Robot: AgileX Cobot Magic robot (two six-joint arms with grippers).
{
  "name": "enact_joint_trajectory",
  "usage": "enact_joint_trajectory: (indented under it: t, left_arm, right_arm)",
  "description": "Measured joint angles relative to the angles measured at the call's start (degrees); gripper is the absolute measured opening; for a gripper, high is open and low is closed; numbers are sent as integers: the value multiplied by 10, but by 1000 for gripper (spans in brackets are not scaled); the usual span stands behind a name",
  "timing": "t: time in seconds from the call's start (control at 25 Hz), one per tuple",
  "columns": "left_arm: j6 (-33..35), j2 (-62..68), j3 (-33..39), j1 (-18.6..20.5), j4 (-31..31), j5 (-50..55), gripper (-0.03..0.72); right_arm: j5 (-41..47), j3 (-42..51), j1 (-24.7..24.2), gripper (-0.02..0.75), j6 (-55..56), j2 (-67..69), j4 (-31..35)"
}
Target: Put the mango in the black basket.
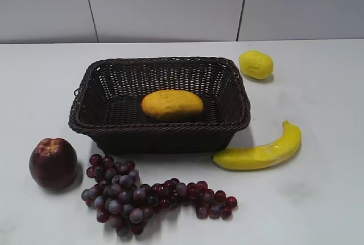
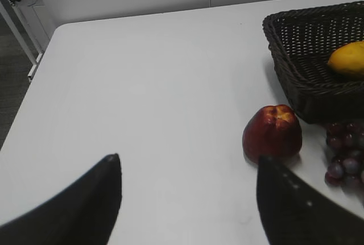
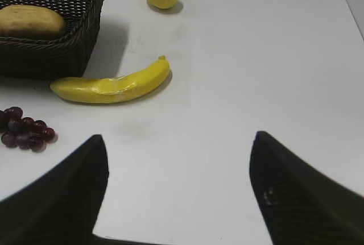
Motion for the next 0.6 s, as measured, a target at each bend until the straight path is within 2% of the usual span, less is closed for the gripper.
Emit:
enact_joint_trajectory:
  t: [0.6]
  left_arm:
    - [0, 0, 0, 0, 0, 0, 561]
  right_arm:
    - [0, 0, 0, 593, 0, 0, 0]
